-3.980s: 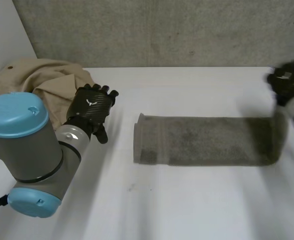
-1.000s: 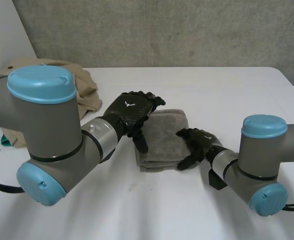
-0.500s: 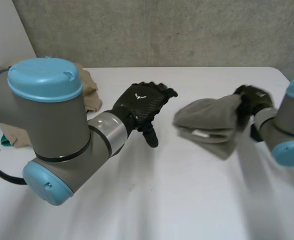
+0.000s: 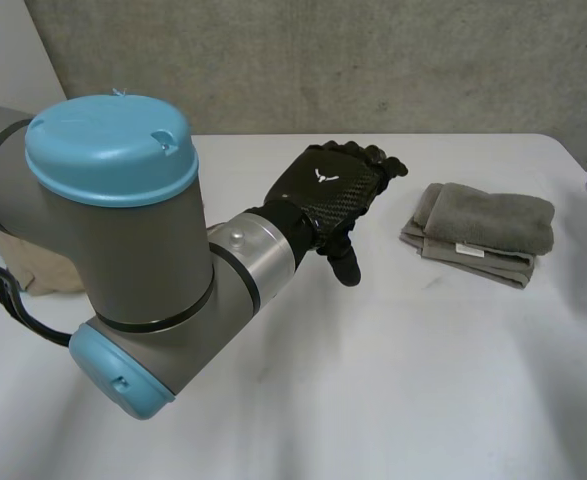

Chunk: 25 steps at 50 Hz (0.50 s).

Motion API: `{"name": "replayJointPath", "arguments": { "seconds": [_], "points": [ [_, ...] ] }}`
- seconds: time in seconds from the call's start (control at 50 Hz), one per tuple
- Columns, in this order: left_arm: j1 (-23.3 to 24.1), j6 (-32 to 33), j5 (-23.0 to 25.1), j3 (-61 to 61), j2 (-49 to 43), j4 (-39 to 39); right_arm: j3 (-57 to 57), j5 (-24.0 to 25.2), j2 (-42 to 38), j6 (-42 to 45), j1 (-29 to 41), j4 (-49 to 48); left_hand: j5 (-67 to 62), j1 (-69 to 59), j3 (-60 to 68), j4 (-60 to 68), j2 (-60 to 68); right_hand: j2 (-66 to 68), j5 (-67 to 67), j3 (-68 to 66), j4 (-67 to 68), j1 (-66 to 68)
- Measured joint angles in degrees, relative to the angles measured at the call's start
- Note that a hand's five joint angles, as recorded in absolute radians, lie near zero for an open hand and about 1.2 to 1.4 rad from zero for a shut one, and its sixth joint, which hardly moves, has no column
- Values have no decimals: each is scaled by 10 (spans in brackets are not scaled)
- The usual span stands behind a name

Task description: Fold the laundry.

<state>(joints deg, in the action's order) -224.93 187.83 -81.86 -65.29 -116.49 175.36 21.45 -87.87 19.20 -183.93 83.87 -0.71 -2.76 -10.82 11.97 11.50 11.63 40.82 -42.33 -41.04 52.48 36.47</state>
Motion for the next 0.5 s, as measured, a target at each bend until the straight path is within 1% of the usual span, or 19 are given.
{"name": "replayJointPath", "arguments": {
  "seconds": [0.02, 0.06, 0.08, 0.12, 0.22, 0.28, 0.32, 0.34, 0.36, 0.5],
  "points": [
    [0, 0, 0, -2, 0, 0, 12, 17, 8, 1, 0, 4, 0, 0, 0, 0, 0, -112, 106, 108, -102, -91],
    [0, -1, 0, -5, -1, -1, 35, 48, 23, 2, -1, 9, 0, 0, 0, 0, 0, -223, 249, 211, -237, -191],
    [0, -1, 0, -7, -1, -1, 55, 77, 37, 3, -2, 13, 0, 0, 0, 0, 0, -266, 344, 263, -338, -227],
    [-1, -2, 0, -10, -1, -1, 83, 121, 57, 5, -6, 17, 0, 0, 0, 0, 0, -282, 390, 285, -392, -232],
    [-1, -5, -1, -22, -1, -1, 126, 242, 91, 13, -27, 25, 0, 0, 0, 0, 0, -282, 395, 287, -406, -232],
    [-1, -8, 0, -29, -1, -1, 126, 291, 94, 22, -43, 30, 0, 0, 0, 0, 0, -282, 395, 287, -406, -232],
    [-1, -10, 0, -35, -1, -1, 123, 306, 93, 27, -48, 34, 0, 0, 0, 0, 0, -282, 395, 287, -406, -232],
    [-1, -11, 0, -39, -1, -1, 115, 330, 89, 39, -58, 40, 0, 0, 0, 0, 0, -282, 395, 287, -406, -232],
    [-1, -12, 0, -42, -1, -1, 111, 339, 86, 45, -62, 44, 0, 0, 0, 0, 0, -282, 395, 287, -406, -232],
    [0, -14, 0, -56, -1, 0, 89, 383, 65, 91, -79, 65, 0, 0, 0, 0, 0, -282, 395, 287, -406, -232]
  ]
}}
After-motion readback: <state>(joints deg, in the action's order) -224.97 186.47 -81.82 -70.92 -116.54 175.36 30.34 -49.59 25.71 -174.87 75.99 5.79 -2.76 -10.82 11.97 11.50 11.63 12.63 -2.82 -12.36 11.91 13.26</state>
